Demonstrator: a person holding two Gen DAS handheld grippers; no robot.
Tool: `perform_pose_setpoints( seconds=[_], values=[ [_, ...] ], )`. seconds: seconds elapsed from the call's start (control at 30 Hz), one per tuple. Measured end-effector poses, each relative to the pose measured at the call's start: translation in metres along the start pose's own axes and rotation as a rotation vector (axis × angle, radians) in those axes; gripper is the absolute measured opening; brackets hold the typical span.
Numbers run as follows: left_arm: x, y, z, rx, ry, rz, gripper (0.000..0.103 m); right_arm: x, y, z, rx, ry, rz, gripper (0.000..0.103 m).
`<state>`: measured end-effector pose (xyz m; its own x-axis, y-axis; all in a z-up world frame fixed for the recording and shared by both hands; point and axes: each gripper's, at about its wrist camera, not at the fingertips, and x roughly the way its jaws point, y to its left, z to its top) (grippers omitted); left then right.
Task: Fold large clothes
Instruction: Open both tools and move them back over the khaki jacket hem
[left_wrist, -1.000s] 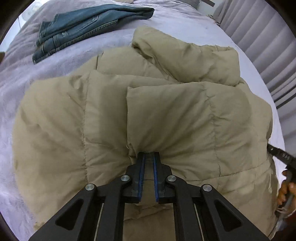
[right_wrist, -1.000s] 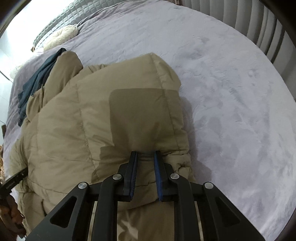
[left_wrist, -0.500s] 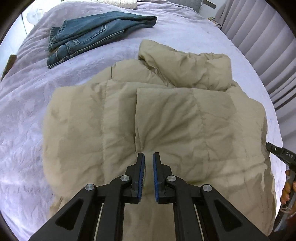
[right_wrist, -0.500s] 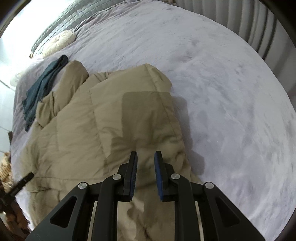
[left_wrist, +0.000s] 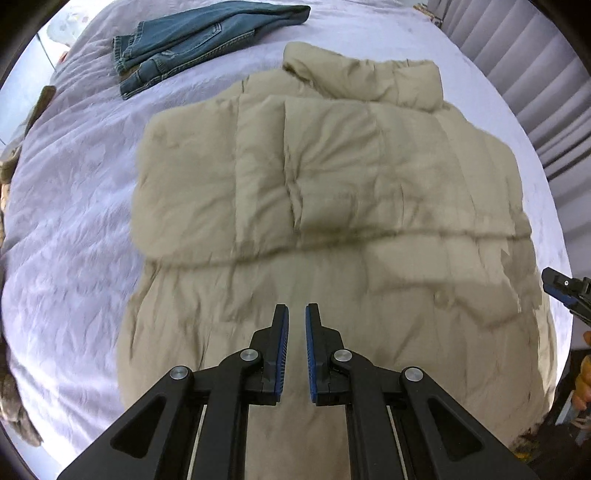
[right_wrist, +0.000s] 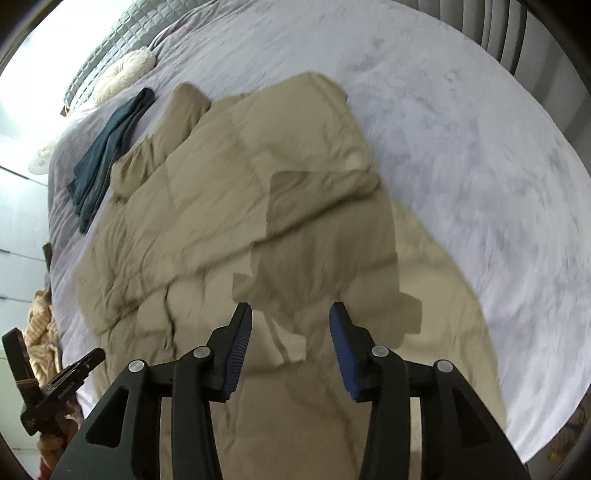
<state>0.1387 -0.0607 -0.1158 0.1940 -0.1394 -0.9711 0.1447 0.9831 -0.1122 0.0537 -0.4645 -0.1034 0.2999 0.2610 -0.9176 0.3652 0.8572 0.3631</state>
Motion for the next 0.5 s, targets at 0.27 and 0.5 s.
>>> perform_pose_setpoints(
  seconds=[0.27,0.5],
  values=[
    [-0.017,0.004,-0.041,-0.023,0.054,-0.025,0.011,-0.006,0.023,-0.039,0.015,0.050,0.013,0.057],
    [-0.028,0.014,-0.059,-0.023,0.065,-0.040,0.011,-0.010,0.048,-0.058,0.018,0.050,0.018,0.057]
  ],
)
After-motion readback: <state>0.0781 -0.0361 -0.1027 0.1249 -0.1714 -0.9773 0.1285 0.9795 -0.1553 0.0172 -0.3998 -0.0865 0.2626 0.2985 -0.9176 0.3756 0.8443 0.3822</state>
